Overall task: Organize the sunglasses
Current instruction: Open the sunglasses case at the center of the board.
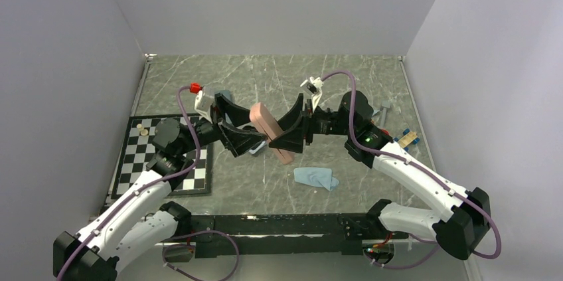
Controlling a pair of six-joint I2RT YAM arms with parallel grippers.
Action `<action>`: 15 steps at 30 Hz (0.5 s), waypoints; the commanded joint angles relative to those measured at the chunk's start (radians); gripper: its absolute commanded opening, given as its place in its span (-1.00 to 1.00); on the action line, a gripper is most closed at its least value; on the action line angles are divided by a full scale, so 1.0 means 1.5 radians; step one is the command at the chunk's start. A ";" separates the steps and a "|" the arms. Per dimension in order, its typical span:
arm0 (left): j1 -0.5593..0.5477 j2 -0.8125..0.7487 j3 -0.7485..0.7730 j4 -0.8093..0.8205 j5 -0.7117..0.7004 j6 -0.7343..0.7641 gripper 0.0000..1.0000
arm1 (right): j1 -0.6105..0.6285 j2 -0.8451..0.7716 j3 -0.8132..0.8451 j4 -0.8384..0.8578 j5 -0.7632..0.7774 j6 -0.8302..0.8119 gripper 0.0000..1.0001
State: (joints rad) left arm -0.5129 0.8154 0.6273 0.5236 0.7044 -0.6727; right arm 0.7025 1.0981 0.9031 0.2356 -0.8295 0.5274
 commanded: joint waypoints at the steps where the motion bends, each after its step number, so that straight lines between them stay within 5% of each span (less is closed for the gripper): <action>1: -0.010 0.014 0.032 0.084 0.016 -0.017 0.99 | 0.006 -0.016 0.005 0.068 -0.033 0.010 -0.51; 13: -0.026 0.046 0.044 0.106 0.032 -0.024 0.97 | 0.008 0.006 0.019 0.065 -0.008 0.006 -0.52; 15: -0.027 0.045 0.045 0.096 0.033 -0.018 0.74 | 0.008 -0.002 0.019 0.053 0.017 -0.007 -0.52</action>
State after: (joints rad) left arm -0.5453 0.8791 0.6502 0.6323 0.7223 -0.7006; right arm 0.7090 1.1145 0.9028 0.2409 -0.8440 0.5285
